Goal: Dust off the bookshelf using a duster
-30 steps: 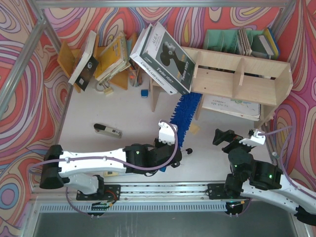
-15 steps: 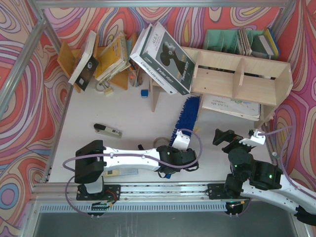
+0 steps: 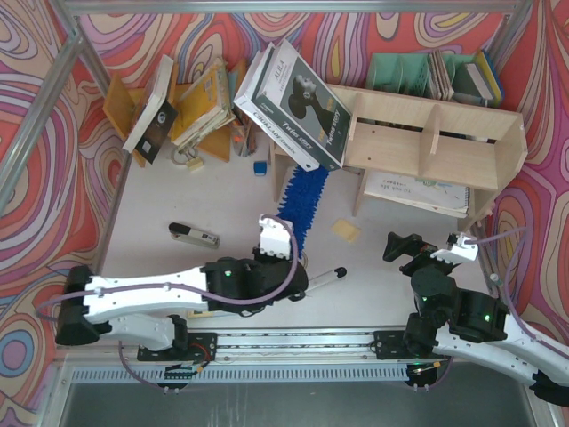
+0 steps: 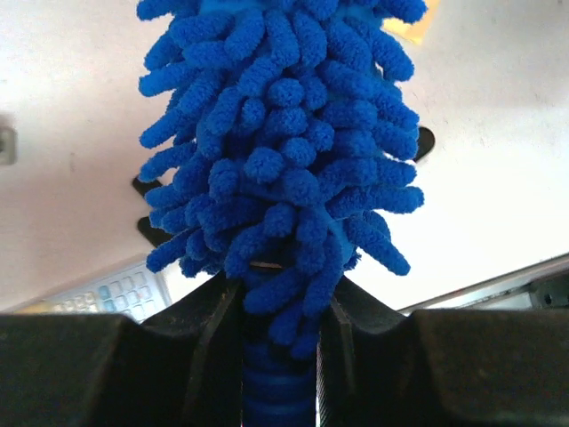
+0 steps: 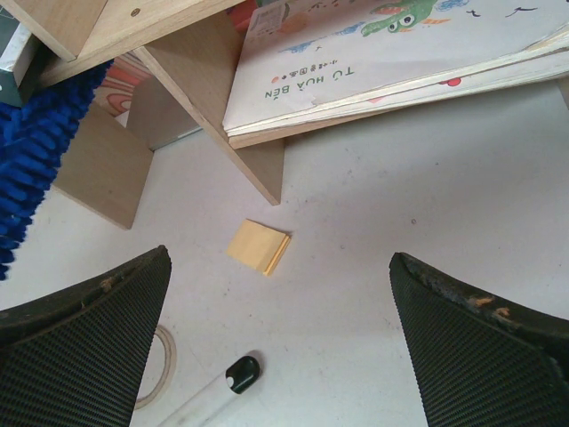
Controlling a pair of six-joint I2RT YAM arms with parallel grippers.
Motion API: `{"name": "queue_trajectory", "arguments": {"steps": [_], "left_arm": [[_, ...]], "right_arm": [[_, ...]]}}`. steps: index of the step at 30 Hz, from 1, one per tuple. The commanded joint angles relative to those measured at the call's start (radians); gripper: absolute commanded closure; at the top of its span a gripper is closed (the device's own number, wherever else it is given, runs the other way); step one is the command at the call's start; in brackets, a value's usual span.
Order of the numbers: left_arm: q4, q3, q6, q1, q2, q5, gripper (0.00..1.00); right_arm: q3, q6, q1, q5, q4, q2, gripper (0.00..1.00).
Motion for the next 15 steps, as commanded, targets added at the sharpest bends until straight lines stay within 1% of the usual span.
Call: {"name": "queue_trajectory", "arguments": {"steps": [1, 4, 10, 12, 15], "left_arm": [[-0.086, -0.044, -0.059, 0.001, -0.093, -0.188, 1.00], [-0.198, -0.069, -0.123, 0.001, -0.152, -0.242, 1.00], [-0.353, -0.133, -0.243, 0.003, -0.272, -0.274, 1.00], [-0.345, -0.149, -0.242, 0.003, -0.301, -0.266, 1.00], [-0.258, -0.156, -0.180, 0.002, -0.311, -0.201, 1.00]], "right_arm": [[-0.008, 0.002, 0.006, 0.016, 0.002, -0.007, 0.01], [-0.007, 0.002, 0.007, 0.017, 0.002, -0.006, 0.01], [-0.008, 0.002, 0.006, 0.017, 0.004, -0.001, 0.01], [-0.008, 0.002, 0.006, 0.017, 0.004, -0.001, 0.01], [-0.006, 0.001, 0.006, 0.018, 0.004, 0.002, 0.01]]}}
